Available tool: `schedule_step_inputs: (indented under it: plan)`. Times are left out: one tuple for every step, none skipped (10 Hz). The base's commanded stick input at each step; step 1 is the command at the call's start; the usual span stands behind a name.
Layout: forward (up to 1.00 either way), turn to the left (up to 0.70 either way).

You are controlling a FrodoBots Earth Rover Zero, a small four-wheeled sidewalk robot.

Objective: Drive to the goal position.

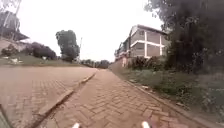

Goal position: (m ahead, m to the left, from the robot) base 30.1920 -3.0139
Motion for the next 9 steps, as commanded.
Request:
schedule_step_inputs:
  plan:
    - [0.5,0.0]
    - [0.5,0.0]
    - [0.5,0.0]
    - [0.5,0.0]
    - [0.5,0.04]
    - [0.5,0.07]
    - [0.5,0.03]
    - [0.5,0.01]
    - [0.5,0.02]
